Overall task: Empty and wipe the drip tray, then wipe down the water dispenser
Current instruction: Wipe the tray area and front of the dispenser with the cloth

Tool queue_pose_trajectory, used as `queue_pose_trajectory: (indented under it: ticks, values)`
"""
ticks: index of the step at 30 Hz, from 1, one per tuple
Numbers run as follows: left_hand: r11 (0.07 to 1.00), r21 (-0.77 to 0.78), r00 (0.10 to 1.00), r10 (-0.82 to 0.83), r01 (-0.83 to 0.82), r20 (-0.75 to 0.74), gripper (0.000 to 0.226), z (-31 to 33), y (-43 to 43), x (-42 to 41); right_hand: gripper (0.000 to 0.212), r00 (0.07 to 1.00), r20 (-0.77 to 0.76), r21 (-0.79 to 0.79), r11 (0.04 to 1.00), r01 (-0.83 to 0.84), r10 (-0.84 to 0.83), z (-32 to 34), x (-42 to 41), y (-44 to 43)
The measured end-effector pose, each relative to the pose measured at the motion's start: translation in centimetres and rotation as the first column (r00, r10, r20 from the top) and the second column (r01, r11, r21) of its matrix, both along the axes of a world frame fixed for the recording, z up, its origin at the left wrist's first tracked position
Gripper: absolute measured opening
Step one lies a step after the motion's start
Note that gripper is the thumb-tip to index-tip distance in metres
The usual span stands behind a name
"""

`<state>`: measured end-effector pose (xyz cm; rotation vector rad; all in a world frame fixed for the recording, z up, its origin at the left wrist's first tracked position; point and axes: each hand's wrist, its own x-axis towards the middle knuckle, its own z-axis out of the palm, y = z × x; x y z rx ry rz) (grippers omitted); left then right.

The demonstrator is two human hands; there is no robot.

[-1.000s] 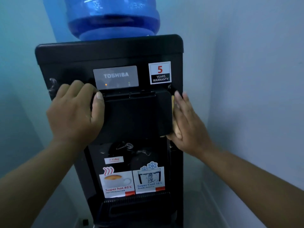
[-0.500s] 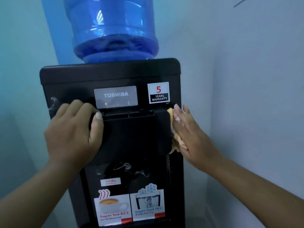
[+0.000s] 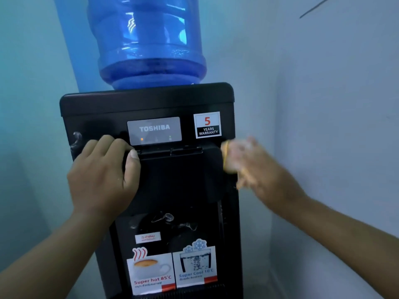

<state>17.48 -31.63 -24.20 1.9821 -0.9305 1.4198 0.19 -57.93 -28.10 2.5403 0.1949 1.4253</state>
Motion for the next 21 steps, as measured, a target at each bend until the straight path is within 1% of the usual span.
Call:
queue_pose_trajectory:
  ticks: [1, 2, 3, 5, 8, 10, 12, 13, 14, 15, 16, 18, 19, 20, 21]
  values:
    - [1.0, -0.001, 1.0, -0.001, 0.001, 0.007, 0.034, -0.1, 0.1, 0.0, 0.04, 0.996, 0.089, 0.098, 0.995, -0.027, 0.018, 1.5, 0.7, 0.1]
    - [1.0, -0.003, 1.0, 0.0, 0.0, 0.015, 0.035, -0.2, 0.2, 0.0, 0.046, 0.988, 0.152, 0.154, 0.987, -0.055, 0.031, 3.1, 1.6, 0.6]
    - [1.0, -0.009, 1.0, 0.001, -0.001, 0.02, 0.034, -0.3, 0.2, -0.1, 0.05, 0.984, 0.175, 0.167, 0.984, -0.068, 0.039, 4.1, 2.6, 1.3]
    - [1.0, -0.009, 1.0, 0.007, -0.007, 0.018, 0.034, -0.3, 0.2, 0.0, 0.05, 0.986, 0.166, 0.132, 0.99, -0.051, 0.029, 3.6, 4.1, 2.1]
    - [1.0, -0.001, 0.999, 0.011, -0.011, 0.03, 0.035, -0.1, -0.1, 0.4, 0.045, 0.98, 0.192, 0.062, 0.998, 0.033, -0.044, -1.3, 4.6, 2.0]
    - [1.0, 0.004, 0.999, 0.013, -0.013, 0.043, 0.035, -0.1, -0.2, 0.8, 0.045, 0.986, 0.126, -0.036, 0.993, 0.11, -0.105, -5.3, 4.3, 1.7]
    - [1.0, 0.002, 0.998, 0.014, -0.014, 0.054, 0.034, 0.0, -0.4, 1.0, 0.045, 0.98, 0.016, -0.194, 0.961, 0.196, -0.197, -9.4, 3.1, 1.7]
    - [1.0, 0.001, 0.998, 0.024, -0.024, 0.057, 0.033, -0.1, -0.4, 0.9, 0.047, 0.975, -0.062, -0.22, 0.956, 0.194, -0.212, -11.4, 2.0, 1.9]
    - [0.999, 0.001, 0.997, 0.035, -0.035, 0.067, 0.032, 0.1, -0.5, 1.1, 0.047, 0.977, -0.112, -0.199, 0.967, 0.158, -0.182, -12.7, 0.9, 2.1]
    - [0.999, 0.001, 0.997, 0.041, -0.041, 0.069, 0.031, 0.0, -0.4, 1.0, 0.044, 0.983, -0.133, -0.119, 0.987, 0.11, -0.125, -13.6, -0.2, 2.5]
    - [0.999, -0.003, 0.996, 0.046, -0.046, 0.075, 0.031, -0.1, -0.4, 1.0, 0.04, 0.994, -0.094, 0.013, 0.998, 0.059, -0.057, -13.5, -0.7, 2.8]
    - [0.998, -0.004, 0.994, 0.056, -0.056, 0.098, 0.031, -0.3, -0.3, 1.2, 0.041, 0.997, 0.073, 0.279, 0.96, -0.011, -0.01, -12.0, 0.1, 3.3]
    - [0.998, -0.004, 0.993, 0.059, -0.059, 0.106, 0.031, -0.4, -0.2, 1.2, 0.048, 0.989, 0.137, 0.384, 0.923, -0.009, -0.048, -11.0, 1.2, 3.6]
    - [0.998, -0.008, 0.992, 0.059, -0.059, 0.113, 0.031, -0.5, -0.2, 1.3, 0.058, 0.982, 0.16, 0.473, 0.881, 0.01, -0.097, -10.2, 2.6, 4.3]
    - [0.998, -0.014, 0.991, 0.062, -0.061, 0.122, 0.031, -0.5, -0.2, 1.3, 0.068, 0.981, 0.143, 0.526, 0.85, 0.037, -0.131, -9.8, 3.9, 5.0]
